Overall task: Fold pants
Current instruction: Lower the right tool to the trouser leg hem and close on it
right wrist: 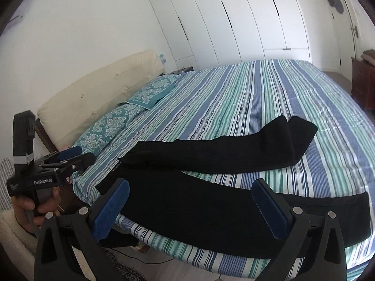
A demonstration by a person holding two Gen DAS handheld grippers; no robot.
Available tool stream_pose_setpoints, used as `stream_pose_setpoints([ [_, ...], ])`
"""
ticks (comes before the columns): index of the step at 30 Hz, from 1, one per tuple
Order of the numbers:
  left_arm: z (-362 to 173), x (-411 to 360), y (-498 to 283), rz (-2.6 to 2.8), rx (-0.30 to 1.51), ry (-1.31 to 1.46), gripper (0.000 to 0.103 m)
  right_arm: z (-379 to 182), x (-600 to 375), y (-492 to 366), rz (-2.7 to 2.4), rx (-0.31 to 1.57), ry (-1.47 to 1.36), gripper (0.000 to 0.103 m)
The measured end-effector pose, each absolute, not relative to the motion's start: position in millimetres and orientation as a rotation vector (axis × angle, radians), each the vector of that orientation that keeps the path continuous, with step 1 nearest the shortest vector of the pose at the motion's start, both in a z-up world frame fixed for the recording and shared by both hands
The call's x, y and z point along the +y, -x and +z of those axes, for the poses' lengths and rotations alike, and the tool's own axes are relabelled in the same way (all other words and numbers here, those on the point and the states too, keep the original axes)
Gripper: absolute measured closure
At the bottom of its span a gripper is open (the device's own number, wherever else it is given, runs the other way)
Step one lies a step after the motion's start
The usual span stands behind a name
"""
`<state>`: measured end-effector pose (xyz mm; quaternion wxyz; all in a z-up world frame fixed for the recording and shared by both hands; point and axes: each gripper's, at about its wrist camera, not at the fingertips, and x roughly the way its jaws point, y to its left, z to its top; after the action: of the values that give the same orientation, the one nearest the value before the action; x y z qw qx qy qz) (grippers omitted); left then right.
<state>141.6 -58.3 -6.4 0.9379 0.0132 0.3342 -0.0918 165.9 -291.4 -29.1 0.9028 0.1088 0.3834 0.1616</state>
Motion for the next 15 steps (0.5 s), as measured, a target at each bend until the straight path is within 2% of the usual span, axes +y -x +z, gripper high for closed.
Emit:
stream_pose_setpoints([
  [3,-43,-66,-156,-0.183,0.730,-0.044,0.001,-62,-353,-235,0.237,0.915,-0.285,0.000],
  [10,-116,-79,-176,-0.195,0.927,-0.052,0.001,-148,-502,-404,-0.097,1.102,-0.187,0.000],
  [15,-135,-85,-191,-0.163,0.968,-0.074,0.001,-198,-555,-482,-0.159,1.109,-0.327,0.011],
])
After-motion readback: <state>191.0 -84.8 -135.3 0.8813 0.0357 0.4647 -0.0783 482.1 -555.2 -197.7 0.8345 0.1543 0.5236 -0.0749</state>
